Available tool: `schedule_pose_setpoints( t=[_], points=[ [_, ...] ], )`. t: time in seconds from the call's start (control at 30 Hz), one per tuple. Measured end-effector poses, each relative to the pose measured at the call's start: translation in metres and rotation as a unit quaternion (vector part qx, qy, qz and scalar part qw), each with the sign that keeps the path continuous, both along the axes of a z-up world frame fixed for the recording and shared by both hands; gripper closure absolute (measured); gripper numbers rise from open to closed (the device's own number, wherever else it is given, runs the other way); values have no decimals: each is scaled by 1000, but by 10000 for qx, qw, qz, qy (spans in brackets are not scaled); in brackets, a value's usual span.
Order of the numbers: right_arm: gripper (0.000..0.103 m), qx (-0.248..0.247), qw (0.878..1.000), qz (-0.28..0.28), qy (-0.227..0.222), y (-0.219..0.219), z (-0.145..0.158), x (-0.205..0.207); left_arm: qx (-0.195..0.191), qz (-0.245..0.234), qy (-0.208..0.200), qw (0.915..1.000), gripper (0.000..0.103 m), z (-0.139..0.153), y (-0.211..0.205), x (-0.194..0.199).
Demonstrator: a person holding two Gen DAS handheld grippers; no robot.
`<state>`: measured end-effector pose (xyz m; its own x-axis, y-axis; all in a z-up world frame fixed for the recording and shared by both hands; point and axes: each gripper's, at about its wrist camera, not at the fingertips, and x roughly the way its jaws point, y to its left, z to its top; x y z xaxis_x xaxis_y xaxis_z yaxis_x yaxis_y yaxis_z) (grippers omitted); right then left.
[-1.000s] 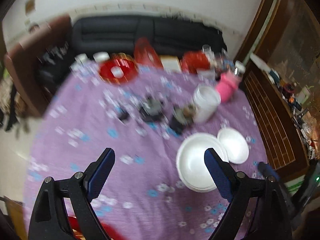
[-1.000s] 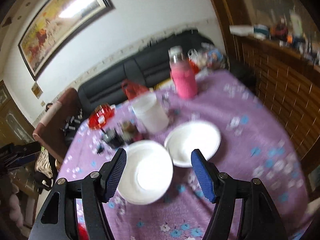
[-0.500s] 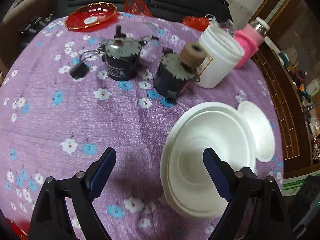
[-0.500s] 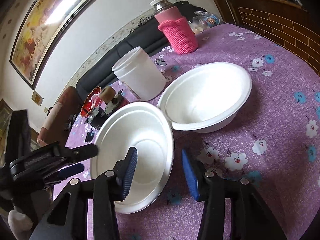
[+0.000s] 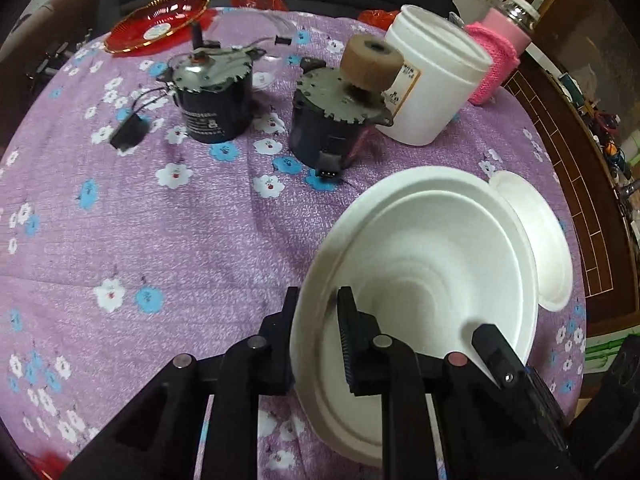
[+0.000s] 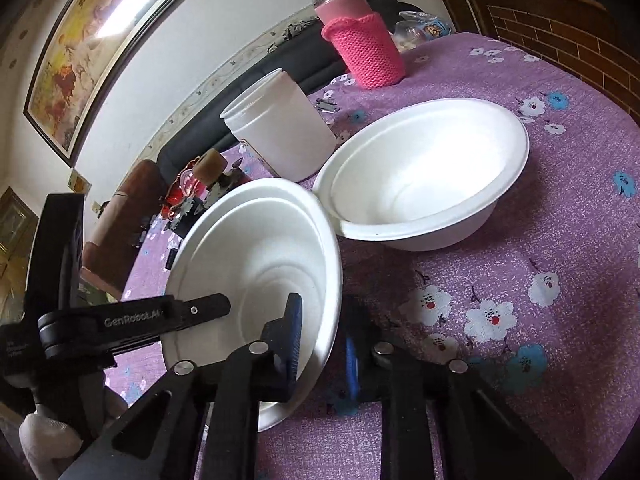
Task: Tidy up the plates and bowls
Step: 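Lift the second white bowl with the left tool toward the stack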
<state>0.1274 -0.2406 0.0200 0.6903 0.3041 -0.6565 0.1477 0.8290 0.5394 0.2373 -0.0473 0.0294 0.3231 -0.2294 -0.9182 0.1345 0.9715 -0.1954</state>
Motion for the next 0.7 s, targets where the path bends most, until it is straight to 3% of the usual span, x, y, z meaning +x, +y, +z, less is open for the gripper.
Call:
schedule_pose_setpoints(
  t=[0.33,0.57,0.7],
  points=[
    [88,116,9975,484,-497,32,46,-30,288,94,-621,9976,86,73,37,-66],
    [88,136,9919,954,-825,75,90,-75,59,206,-984,9949,85,122,92,-146],
    [88,86,9871,1261,-986,106,112,-102,73,381,-1167,9924,85,134,126,-186]
  ],
)
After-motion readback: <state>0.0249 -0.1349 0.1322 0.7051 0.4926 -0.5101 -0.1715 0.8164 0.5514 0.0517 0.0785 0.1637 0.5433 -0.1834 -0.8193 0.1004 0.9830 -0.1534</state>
